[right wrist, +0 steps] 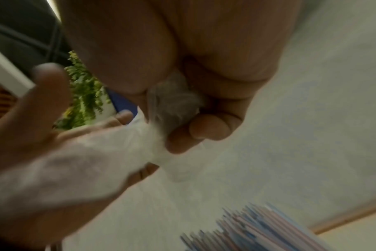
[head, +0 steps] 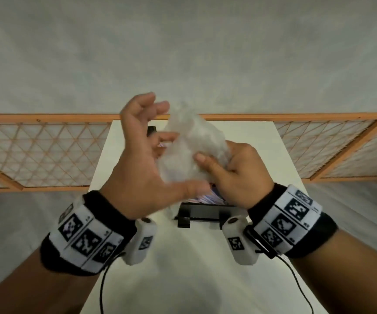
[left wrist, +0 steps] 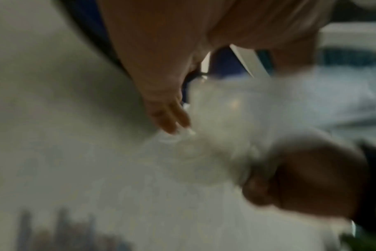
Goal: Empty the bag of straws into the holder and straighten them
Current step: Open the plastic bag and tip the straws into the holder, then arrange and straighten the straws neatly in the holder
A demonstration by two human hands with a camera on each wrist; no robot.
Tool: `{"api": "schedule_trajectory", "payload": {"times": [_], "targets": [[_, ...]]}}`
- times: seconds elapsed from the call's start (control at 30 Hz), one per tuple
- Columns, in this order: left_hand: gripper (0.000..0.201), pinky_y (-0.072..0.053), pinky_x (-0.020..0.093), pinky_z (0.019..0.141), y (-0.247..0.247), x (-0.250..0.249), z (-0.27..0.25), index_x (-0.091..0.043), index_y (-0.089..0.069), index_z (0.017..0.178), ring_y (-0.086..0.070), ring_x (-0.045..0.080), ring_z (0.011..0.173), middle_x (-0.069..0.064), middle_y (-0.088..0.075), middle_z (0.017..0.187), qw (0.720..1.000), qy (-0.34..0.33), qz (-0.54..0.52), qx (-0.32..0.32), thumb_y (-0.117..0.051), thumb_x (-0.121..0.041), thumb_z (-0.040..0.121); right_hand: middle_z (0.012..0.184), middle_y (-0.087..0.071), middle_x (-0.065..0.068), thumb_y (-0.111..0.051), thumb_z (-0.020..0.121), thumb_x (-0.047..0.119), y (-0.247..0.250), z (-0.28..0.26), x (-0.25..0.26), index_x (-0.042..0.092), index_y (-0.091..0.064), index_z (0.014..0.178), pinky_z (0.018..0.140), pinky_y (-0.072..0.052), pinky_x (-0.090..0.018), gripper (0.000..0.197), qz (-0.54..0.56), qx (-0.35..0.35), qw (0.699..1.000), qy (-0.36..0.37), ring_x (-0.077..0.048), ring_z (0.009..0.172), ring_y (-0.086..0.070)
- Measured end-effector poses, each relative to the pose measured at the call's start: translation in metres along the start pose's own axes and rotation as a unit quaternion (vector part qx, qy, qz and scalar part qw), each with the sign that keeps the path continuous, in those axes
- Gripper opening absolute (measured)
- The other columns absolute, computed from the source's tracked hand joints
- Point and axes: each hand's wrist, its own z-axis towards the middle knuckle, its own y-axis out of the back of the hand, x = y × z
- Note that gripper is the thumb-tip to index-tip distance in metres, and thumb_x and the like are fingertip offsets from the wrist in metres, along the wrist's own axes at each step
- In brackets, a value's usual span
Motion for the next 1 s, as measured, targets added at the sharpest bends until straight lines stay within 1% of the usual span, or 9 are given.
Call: {"api": "schedule_trajectory", "payload": {"times": [0.07,0.13,0.23,0.37,0.53,0.63,0.73,0.87,1.0], "targets": [[0.114,-0.041,0.033,0.113,0.003,-0.001,-0.001,-0.031,-0.028,0.152,-0.038,0.014,0.144,-0.007,-0.034,0.156,0.983,-0.052,0.165,0.056,-0.088,-0.057,0.059,0.083,-0.076,-0.003,-0.061,0.090,0.027,0.000,0.004,0.010,0.013,-0.072,0.091,0.069,-0.054,-0.032,0.017,0.169,0.020,0.984,-0.046,-0.011,0.078,-0.071],[0.072,-0.049,0.021,0.098,0.006,-0.003,0.003,-0.029,-0.056,0.136,-0.059,0.006,0.123,-0.009,-0.063,0.132,0.986,-0.049,0.154,0.028,-0.086,-0.045,0.073,0.098,-0.075,-0.002,-0.055,0.096,0.020,0.002,0.011,0.026,0.009,-0.070,0.106,0.080,-0.055,-0.028,0.021,0.271,0.115,0.955,-0.025,-0.014,0.093,-0.070],[0.017,-0.052,0.020,0.066,0.027,0.001,0.015,-0.024,-0.066,0.095,-0.065,0.004,0.076,-0.012,-0.070,0.085,0.967,-0.027,0.199,-0.159,-0.076,-0.025,0.081,0.102,-0.070,0.017,-0.062,0.092,0.039,0.006,0.021,0.030,0.028,-0.063,0.112,0.078,-0.053,-0.024,0.023,0.185,0.170,0.967,-0.036,-0.012,0.089,-0.068],[0.021,-0.058,0.045,0.078,0.070,0.043,0.015,-0.014,-0.067,0.090,-0.066,0.028,0.084,0.003,-0.070,0.088,0.900,0.188,0.205,-0.334,-0.064,-0.030,0.076,0.086,-0.068,0.007,-0.076,0.080,0.035,0.016,0.019,-0.019,0.024,-0.062,0.092,0.066,-0.048,-0.024,0.021,-0.070,0.055,0.983,-0.164,-0.012,0.069,-0.063],[0.035,-0.041,0.037,0.077,0.049,0.109,-0.015,0.001,-0.049,0.117,-0.055,0.036,0.096,0.024,-0.061,0.117,0.838,0.413,0.307,-0.180,-0.062,-0.021,0.092,0.085,-0.064,0.003,-0.068,0.076,0.020,-0.009,-0.019,-0.071,0.017,-0.061,0.085,0.062,-0.047,-0.026,0.012,-0.268,0.308,0.881,-0.238,-0.019,0.079,-0.061],[0.053,-0.049,0.042,0.084,0.028,0.145,-0.036,0.000,-0.038,0.127,-0.059,0.044,0.112,0.026,-0.057,0.126,0.811,0.483,0.312,-0.109,-0.069,-0.021,0.090,0.083,-0.053,0.002,-0.063,0.079,0.013,-0.026,-0.028,-0.087,0.023,-0.047,0.076,0.064,-0.039,-0.025,0.019,-0.315,0.334,0.859,-0.229,-0.021,0.079,-0.052],[0.098,-0.050,0.044,0.100,0.015,0.170,-0.051,-0.003,-0.027,0.144,-0.051,0.039,0.129,0.022,-0.042,0.144,0.785,0.523,0.332,0.031,-0.085,-0.044,0.076,0.072,-0.044,0.006,-0.057,0.076,0.005,-0.034,-0.032,-0.100,0.026,-0.033,0.065,0.059,-0.033,-0.022,0.033,-0.293,0.310,0.879,-0.213,-0.022,0.075,-0.048],[0.127,-0.038,0.047,0.114,0.011,0.166,-0.055,-0.016,-0.017,0.157,-0.030,0.037,0.146,0.013,-0.016,0.163,0.760,0.488,0.402,0.153,-0.078,-0.075,0.063,0.066,-0.046,0.005,-0.053,0.074,-0.001,-0.033,-0.038,-0.110,0.021,-0.035,0.063,0.056,-0.035,-0.026,0.030,-0.254,0.298,0.896,-0.209,-0.020,0.067,-0.047],[0.084,-0.049,0.039,0.095,0.010,0.139,-0.053,-0.024,-0.053,0.125,-0.053,0.023,0.116,0.000,-0.053,0.119,0.823,0.396,0.381,0.144,-0.082,-0.064,0.057,0.066,-0.047,0.007,-0.053,0.071,-0.003,-0.030,-0.047,-0.115,0.021,-0.037,0.063,0.054,-0.034,-0.021,0.030,-0.249,0.304,0.897,-0.201,-0.013,0.063,-0.045]]}}
